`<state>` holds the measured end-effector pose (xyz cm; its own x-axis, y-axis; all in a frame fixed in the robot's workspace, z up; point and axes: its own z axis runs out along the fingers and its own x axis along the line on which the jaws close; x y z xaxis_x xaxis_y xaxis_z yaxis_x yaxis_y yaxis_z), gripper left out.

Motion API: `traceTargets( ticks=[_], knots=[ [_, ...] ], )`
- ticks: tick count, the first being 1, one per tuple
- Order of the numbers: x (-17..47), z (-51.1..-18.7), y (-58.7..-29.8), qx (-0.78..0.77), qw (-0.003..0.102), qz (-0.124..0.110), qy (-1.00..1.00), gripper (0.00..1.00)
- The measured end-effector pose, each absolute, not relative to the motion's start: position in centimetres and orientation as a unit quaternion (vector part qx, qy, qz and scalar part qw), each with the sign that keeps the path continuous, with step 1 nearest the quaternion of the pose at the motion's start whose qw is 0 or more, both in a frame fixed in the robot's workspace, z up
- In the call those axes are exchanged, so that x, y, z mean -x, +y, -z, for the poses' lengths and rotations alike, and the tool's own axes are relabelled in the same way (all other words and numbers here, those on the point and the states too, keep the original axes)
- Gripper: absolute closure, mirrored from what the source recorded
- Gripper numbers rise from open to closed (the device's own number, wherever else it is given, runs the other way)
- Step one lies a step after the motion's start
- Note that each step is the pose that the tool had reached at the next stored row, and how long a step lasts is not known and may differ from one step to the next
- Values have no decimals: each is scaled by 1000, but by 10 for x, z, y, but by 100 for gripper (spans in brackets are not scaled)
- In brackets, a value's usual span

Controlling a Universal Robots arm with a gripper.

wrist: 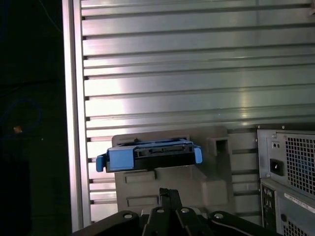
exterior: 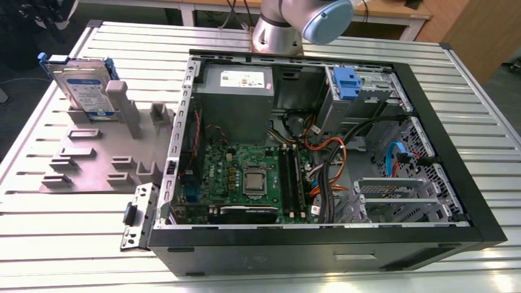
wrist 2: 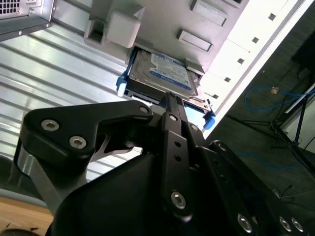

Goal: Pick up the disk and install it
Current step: 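Reach for the disk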

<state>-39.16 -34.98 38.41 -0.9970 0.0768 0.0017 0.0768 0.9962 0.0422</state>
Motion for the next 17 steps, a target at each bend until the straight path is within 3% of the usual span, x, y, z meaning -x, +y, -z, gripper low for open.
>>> traceTargets(
  ticks=[17],
  knots=[
    [398,-384,-350,39,0,21,-999,89]
  ],
)
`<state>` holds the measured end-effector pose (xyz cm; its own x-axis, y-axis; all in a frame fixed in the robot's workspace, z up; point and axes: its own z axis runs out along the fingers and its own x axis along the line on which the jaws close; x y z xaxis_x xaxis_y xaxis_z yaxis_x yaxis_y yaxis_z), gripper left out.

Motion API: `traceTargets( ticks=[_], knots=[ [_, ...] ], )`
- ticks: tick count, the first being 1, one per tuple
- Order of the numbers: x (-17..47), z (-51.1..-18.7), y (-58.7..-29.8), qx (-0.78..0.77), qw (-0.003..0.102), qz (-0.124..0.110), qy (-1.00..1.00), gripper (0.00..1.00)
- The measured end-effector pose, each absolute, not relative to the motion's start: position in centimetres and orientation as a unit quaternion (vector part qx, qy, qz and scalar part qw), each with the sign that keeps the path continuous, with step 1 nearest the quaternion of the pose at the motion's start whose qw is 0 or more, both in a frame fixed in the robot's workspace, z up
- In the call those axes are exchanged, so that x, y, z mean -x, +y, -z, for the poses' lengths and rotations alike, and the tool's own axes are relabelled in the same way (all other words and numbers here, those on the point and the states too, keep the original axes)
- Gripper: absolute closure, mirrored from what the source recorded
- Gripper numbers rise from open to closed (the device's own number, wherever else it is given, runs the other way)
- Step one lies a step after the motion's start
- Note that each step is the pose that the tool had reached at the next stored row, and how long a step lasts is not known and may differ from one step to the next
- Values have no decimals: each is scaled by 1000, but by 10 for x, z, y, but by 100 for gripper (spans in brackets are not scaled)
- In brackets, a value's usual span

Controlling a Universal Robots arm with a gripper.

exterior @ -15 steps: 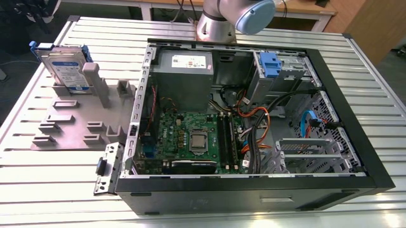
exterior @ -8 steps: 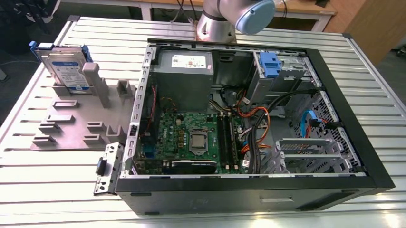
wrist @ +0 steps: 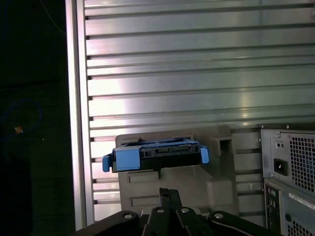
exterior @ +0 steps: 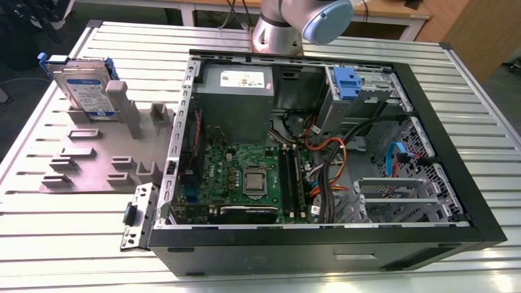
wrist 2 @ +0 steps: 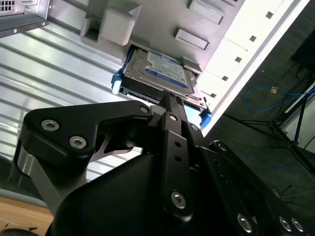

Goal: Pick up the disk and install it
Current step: 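Reach for the disk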

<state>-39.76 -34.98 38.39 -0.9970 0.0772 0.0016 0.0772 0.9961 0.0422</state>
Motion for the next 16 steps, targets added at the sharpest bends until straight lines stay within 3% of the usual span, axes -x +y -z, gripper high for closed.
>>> traceTargets(
  ticks=[16],
  knots=[
    [416,-384,-347,39,0,21,-999,89]
  ],
)
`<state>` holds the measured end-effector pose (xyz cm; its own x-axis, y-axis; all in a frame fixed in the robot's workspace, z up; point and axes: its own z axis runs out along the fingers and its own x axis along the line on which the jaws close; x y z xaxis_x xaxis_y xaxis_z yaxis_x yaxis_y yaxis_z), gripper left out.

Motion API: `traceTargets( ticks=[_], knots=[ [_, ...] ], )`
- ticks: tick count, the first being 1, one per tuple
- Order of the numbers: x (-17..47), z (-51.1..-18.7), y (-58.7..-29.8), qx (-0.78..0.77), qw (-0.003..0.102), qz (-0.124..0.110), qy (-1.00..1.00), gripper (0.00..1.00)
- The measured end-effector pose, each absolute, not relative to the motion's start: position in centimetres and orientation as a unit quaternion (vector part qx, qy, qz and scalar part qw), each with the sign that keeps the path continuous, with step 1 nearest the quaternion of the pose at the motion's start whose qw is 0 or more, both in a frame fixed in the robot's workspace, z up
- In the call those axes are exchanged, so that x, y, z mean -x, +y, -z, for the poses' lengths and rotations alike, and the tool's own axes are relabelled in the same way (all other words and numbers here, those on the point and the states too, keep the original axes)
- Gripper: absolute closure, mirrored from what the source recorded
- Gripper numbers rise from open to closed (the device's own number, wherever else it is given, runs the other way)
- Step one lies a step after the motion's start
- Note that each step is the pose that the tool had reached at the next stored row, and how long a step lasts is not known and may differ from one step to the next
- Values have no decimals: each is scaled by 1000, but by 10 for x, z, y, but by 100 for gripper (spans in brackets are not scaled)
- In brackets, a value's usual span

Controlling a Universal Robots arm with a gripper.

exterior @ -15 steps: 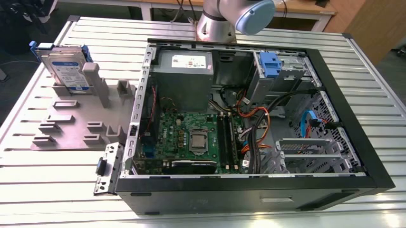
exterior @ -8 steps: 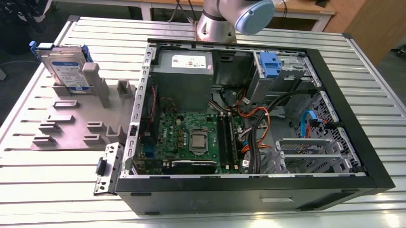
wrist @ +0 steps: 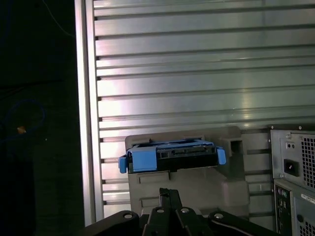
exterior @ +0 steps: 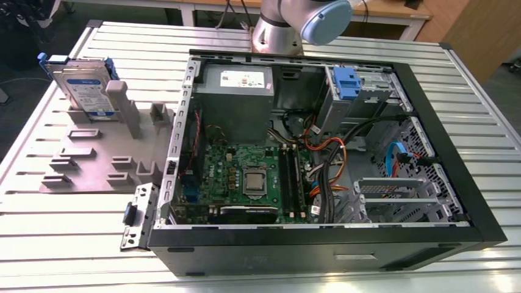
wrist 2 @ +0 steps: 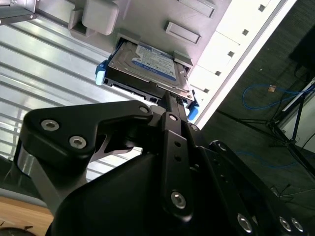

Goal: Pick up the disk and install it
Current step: 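Reach for the disk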

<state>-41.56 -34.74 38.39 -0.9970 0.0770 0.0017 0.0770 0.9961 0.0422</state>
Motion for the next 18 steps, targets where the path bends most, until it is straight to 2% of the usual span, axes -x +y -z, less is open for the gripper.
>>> traceTargets(
  ticks=[13,18],
  knots=[
    [417,-384,-346,39,0,21,-999,89],
    [423,-382,-335,39,0,21,-999,89]
  ],
)
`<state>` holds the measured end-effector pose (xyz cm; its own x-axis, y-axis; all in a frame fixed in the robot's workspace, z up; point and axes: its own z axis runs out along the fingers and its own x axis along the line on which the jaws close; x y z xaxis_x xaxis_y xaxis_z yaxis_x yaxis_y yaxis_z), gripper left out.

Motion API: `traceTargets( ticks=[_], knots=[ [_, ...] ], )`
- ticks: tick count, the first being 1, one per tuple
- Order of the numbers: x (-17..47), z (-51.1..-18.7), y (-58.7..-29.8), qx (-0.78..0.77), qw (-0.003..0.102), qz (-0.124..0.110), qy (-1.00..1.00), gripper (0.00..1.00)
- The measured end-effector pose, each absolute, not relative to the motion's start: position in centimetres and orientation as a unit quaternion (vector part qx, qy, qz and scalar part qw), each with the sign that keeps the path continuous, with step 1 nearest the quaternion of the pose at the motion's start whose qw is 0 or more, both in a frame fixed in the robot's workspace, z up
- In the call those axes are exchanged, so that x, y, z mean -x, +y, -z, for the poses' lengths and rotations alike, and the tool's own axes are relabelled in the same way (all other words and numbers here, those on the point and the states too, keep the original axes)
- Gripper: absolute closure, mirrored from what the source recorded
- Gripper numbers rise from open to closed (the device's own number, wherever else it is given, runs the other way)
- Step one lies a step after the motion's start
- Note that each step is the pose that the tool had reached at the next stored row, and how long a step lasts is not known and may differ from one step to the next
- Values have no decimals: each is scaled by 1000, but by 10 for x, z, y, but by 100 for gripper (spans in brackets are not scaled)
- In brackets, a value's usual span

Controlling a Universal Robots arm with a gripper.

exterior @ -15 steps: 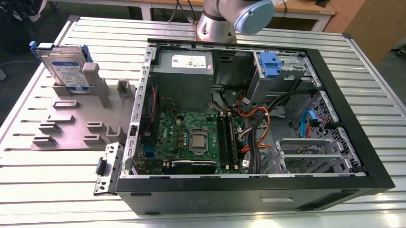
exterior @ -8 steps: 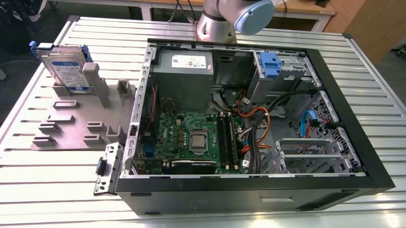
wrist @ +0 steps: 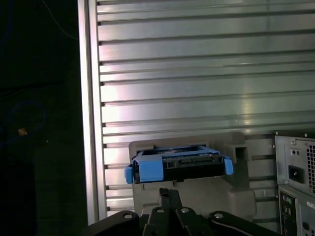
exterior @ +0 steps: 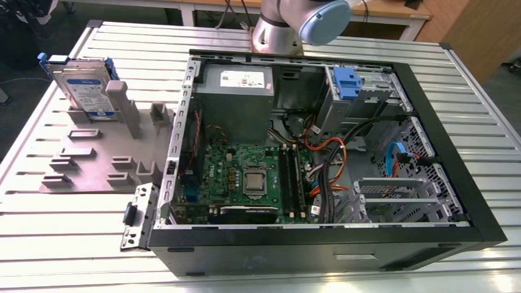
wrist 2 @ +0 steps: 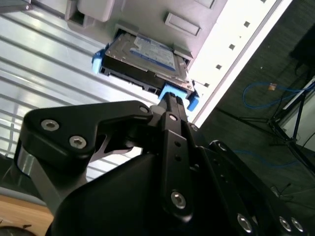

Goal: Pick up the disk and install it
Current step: 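Reach for the disk, then pick up the disk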

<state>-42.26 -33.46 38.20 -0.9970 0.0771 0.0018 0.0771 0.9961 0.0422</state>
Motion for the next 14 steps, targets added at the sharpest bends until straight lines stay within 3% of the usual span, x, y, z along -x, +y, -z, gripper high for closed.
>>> traceTargets(
  ticks=[14],
  knots=[
    [424,-376,-334,16,1,21,-1000,89]
  ],
)
